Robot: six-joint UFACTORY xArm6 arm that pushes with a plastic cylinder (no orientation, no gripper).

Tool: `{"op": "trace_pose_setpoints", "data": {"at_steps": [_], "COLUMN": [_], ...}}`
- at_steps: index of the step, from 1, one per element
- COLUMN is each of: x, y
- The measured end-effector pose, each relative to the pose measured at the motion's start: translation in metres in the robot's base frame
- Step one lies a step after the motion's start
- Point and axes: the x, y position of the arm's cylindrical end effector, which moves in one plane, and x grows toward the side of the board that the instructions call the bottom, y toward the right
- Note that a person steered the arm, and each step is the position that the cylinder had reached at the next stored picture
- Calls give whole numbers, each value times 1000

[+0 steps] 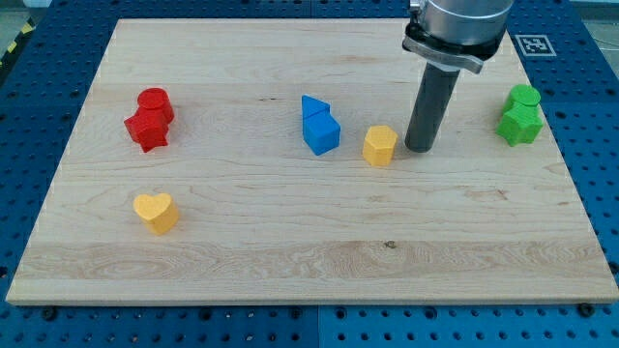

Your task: Move the yellow hexagon into the blue cube

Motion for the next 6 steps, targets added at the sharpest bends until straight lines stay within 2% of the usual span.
{"op": "trace_pose_setpoints", "data": {"at_steps": [1, 2, 3, 5, 6], "x": [0, 31, 47, 16, 16], "y": [8, 23, 9, -28, -48]}}
